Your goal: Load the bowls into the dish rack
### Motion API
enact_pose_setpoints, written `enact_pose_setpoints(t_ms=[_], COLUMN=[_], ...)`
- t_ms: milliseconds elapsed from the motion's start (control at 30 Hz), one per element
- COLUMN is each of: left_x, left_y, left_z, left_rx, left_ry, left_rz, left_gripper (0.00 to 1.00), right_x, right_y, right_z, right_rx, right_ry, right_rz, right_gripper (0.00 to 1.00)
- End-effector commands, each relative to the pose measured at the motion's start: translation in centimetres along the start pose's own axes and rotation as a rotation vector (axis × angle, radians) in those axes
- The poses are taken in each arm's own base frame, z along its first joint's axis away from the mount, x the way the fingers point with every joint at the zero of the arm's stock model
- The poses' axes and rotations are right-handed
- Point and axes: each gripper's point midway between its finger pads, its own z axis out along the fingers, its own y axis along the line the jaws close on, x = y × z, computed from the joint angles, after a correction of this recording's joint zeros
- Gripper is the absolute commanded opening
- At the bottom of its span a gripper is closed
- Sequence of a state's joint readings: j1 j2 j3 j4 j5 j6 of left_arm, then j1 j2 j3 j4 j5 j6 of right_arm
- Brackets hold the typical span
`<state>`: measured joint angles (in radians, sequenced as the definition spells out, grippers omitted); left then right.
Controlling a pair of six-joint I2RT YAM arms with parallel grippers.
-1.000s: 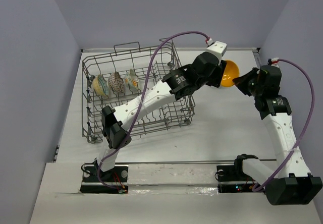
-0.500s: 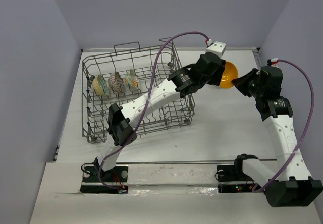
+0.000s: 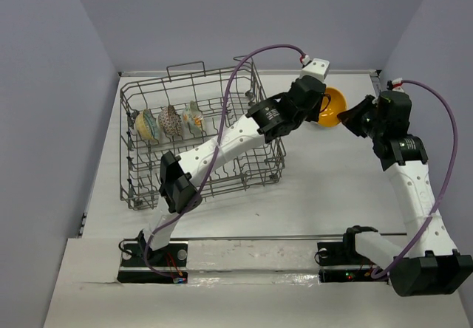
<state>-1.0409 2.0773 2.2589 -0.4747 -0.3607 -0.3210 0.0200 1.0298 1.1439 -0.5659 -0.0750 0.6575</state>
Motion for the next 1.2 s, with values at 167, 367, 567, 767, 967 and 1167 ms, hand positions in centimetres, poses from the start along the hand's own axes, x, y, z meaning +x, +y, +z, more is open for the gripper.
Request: enact_pose_setpoints(t_ms=[167,367,567,767,967,1167], left_x=[-2.0,-2.7,-3.7,-6.1,-9.4,-12.1], left_y=[2.4,3.3,4.4,6.4,8.9,11.0], left_z=[0.0,-0.5,-1.1,-2.2,-4.1,-5.6], left_rx=[-0.091,-0.125,-0.185,-0.248,-0.280,-0.301], left_ry=[-0.041,-0.056,-0.083,-0.140,-0.211,-0.272], left_rz=[0.017,0.027,0.051,0.044,0.003,-0.031], left_gripper=[0.22,0.09,0.00,0.00,0.00,0.00], right_x=[-3.2,-3.9,-3.9,-4.1,-5.4,-5.2], right_y=[3.1,3.4,3.7,7.6,9.5,11.7], right_z=[-0.4,0.1,1.1,2.0,2.5,2.1], right_rx=[-0.033,0.000,0.023,-0.067,-0.107,-0.205], right_ry=[-0.101,-0.113,-0.100,-0.052,-0.058,-0.015], right_rz=[-0.063,-0.084,-0.111,-0.125,-0.133,-0.148], right_gripper=[0.01,0.01,0.01,0.04,0.16,0.48])
